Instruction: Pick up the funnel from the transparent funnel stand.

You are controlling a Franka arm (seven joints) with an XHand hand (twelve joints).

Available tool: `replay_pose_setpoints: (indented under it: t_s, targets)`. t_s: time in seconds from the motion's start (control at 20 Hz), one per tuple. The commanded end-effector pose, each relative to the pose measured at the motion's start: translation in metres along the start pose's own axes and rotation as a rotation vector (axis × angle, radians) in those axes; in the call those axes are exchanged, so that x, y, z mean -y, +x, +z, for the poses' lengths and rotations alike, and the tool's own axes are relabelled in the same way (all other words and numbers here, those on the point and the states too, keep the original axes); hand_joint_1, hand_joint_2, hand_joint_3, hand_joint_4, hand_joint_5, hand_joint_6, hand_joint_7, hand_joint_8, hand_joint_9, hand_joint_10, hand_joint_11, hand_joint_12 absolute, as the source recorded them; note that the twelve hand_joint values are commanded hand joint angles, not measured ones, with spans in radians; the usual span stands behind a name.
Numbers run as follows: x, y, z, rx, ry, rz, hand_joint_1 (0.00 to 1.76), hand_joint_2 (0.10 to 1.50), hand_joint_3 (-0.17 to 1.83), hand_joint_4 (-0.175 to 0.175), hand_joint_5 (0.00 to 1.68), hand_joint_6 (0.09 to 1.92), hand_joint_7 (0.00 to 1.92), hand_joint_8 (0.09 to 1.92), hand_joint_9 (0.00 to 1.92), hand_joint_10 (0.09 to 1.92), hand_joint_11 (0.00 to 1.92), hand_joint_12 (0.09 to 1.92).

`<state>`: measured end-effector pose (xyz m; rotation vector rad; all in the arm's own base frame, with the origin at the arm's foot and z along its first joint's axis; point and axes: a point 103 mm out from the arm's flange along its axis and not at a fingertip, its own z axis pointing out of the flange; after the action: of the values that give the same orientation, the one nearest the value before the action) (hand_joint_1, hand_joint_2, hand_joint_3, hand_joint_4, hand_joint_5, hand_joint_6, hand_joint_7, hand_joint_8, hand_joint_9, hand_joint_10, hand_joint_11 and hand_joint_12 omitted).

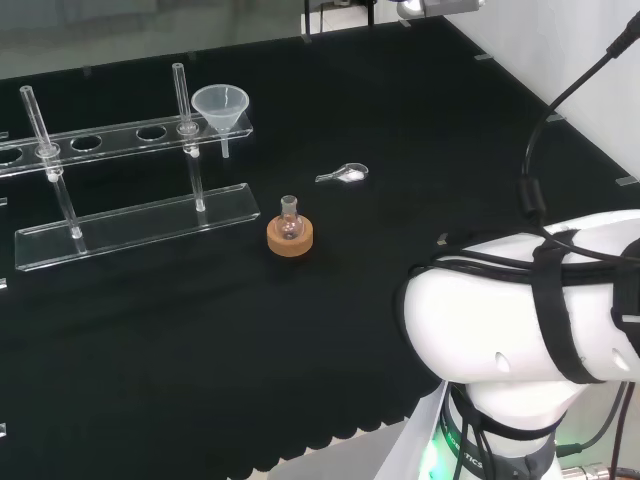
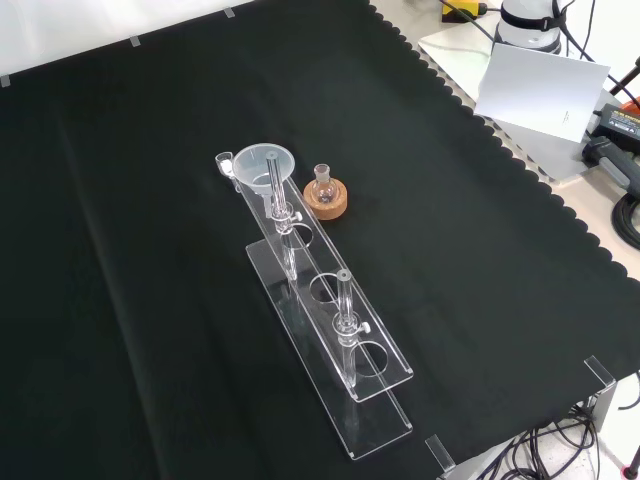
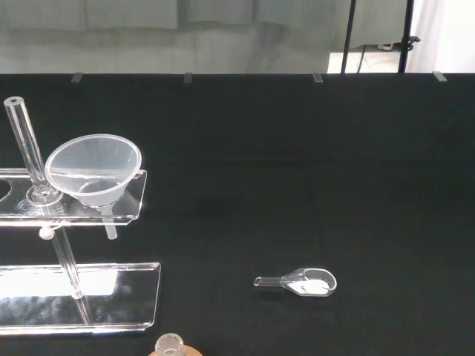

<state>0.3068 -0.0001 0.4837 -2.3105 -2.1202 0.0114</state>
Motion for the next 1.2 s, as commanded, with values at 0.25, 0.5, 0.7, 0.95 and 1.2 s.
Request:
replay_pose_setpoints:
  t_s: [0.25, 0.5, 0.7, 0.95, 1.2]
  targets:
    - [-0.005, 0.002, 0.002, 0.013, -0.009, 0.006, 0.00, 1.15, 0.48, 0.018, 0.20, 0.09, 0.00, 0.43, 0.13, 0.67, 0.16, 1.34]
    - [-0.009, 0.003, 0.006, 0.011, -0.002, 0.018, 0.00, 1.16, 0.47, 0.018, 0.20, 0.09, 0.00, 0.43, 0.13, 0.67, 0.16, 1.34]
    - [-0.016, 0.004, 0.011, 0.015, 0.006, 0.031, 0.00, 1.16, 0.47, 0.017, 0.20, 0.09, 0.00, 0.44, 0.13, 0.67, 0.16, 1.34]
    - [-0.035, 0.013, 0.025, 0.024, 0.032, 0.029, 0.00, 1.16, 0.47, 0.017, 0.20, 0.09, 0.00, 0.44, 0.13, 0.66, 0.16, 1.34]
    - [-0.061, 0.023, 0.046, 0.039, 0.068, 0.012, 0.00, 1.16, 0.46, 0.016, 0.20, 0.09, 0.00, 0.44, 0.14, 0.66, 0.16, 1.34]
